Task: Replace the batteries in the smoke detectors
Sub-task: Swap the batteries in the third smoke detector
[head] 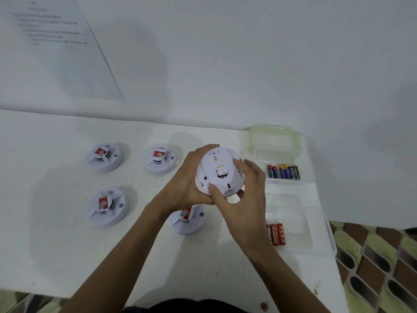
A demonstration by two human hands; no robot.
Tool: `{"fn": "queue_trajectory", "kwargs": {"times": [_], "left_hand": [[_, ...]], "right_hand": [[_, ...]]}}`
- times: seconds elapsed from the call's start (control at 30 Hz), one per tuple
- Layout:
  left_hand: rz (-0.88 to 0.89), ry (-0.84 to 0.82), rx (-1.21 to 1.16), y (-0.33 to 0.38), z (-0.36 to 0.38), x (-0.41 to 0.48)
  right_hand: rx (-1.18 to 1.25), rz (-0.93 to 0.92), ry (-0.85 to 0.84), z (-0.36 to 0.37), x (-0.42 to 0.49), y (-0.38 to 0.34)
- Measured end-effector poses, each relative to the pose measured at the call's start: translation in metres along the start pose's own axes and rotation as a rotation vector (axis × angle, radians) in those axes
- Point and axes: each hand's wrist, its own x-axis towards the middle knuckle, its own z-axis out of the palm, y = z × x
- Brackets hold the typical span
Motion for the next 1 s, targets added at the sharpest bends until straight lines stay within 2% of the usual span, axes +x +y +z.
{"fn": "queue_trajectory", "kwargs": {"times": [0.13,0.2,0.37,0.47,0.57,0.73,0.87,1.0], "left_hand": [[0.064,0.009,0.015,0.009,0.001,0.002],[0.035,-0.001,0.014,0.001,0.003,-0.001],[-0.051,-0.037,0.004,-0.013,0.001,-0.004],[-0.075,-0.007,0.036,-0.018,-0.006,-0.006],[-0.092,0.010,0.041,-0.024,-0.012,-0.010],[-0.120,0.056,0.039,-0.023,-0.018,-0.015],[-0.134,0.073,0.033,-0.023,-0.022,-0.015],[-0.138,0.070,0.033,-0.021,-0.023,-0.014]], "right_hand": [[0.113,0.181,-0.044,-0.007,0.011,-0.010],[0.160,0.215,-0.033,-0.012,0.018,-0.014],[0.183,0.170,-0.053,-0.021,0.025,-0.017],[0.322,0.123,0.017,-0.030,0.030,-0.019],[0.343,0.085,0.110,-0.035,0.041,-0.016],[0.108,0.032,0.135,-0.030,0.058,0.007],[-0.168,0.013,-0.007,-0.013,0.069,0.035],[-0.597,-0.113,-0.188,0.004,0.076,0.063]]}}
